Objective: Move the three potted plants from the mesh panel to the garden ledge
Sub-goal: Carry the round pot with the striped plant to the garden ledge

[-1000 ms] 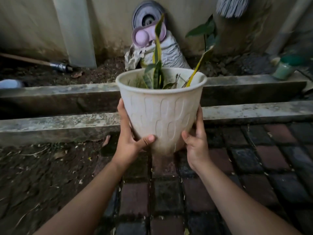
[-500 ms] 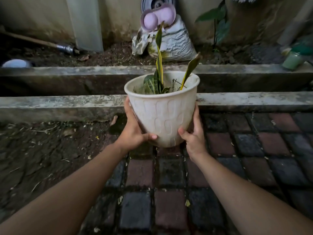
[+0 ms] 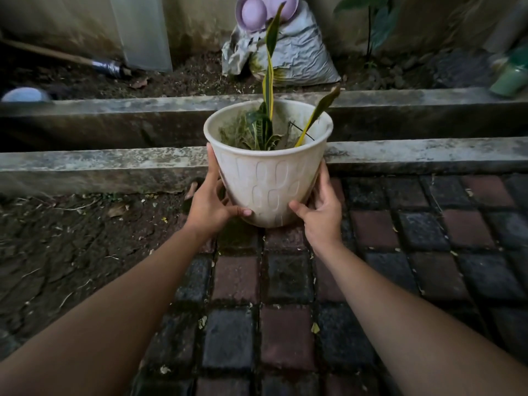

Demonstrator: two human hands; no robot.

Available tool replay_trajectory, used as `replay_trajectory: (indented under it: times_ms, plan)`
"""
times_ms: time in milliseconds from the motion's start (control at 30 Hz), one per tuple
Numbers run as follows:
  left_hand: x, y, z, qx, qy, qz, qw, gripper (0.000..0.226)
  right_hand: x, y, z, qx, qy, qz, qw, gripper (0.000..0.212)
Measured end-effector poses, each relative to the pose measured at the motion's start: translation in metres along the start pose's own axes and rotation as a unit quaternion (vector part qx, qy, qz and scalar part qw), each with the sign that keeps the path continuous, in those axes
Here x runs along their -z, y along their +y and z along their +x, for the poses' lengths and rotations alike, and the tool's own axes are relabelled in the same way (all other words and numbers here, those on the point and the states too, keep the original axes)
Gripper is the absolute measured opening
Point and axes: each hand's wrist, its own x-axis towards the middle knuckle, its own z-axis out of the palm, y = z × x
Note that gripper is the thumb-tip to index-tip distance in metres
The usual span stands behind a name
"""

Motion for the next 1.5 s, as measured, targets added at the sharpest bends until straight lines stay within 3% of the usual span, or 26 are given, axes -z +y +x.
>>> replay_trajectory:
  times_ms: [133, 267, 500, 633, 667, 800, 867, 1000, 1333, 1500]
  plan:
    - [0.004, -0.001, -0.010, -0.004, 0.052, -0.057, 0.997, 0.139, -0.003, 0.006, -0.007, -0.006, 0.011, -0.008, 1.000, 0.109]
    - [0.003, 0.016, -0.017, 0.039, 0.153, -0.270, 0.950, 0.077, -0.004, 0.012, -0.012, -0.006, 0.012, 0.009, 1.000, 0.110]
    - [0.015, 0.043, 0.008, -0.031, 0.101, -0.173, 0.979, 0.064, 0.009, 0.011, -0.010, -0.012, -0.003, 0.028, 1.000, 0.087]
    - [0.020, 0.031, 0.003, -0.047, 0.088, -0.179, 0.979, 0.060, 0.018, -0.003, -0.018, -0.010, 0.005, 0.037, 0.999, 0.037]
    - [0.020, 0.030, 0.002, -0.053, 0.089, -0.172, 0.980, 0.057, 0.017, -0.011, -0.018, -0.013, 0.014, 0.053, 0.998, 0.034]
    - [0.011, 0.030, 0.001, -0.082, 0.155, -0.069, 0.982, 0.038, 0.005, -0.038, -0.012, -0.046, 0.043, 0.116, 0.991, 0.065]
    - [0.007, 0.029, 0.000, -0.086, 0.165, -0.056, 0.981, 0.035, -0.002, -0.051, -0.009, -0.045, 0.043, 0.082, 0.995, 0.078]
    - [0.003, 0.028, -0.003, -0.087, 0.171, -0.041, 0.981, 0.036, -0.012, -0.060, 0.004, 0.013, 0.011, -0.031, 0.999, 0.073]
    - [-0.028, 0.019, -0.013, -0.098, 0.273, 0.026, 0.957, 0.033, 0.002, -0.061, 0.032, -0.062, -0.015, -0.047, 0.997, 0.077]
    - [-0.046, 0.020, -0.020, -0.070, 0.262, 0.062, 0.961, 0.046, 0.015, -0.069, 0.050, -0.075, -0.043, -0.075, 0.993, 0.076]
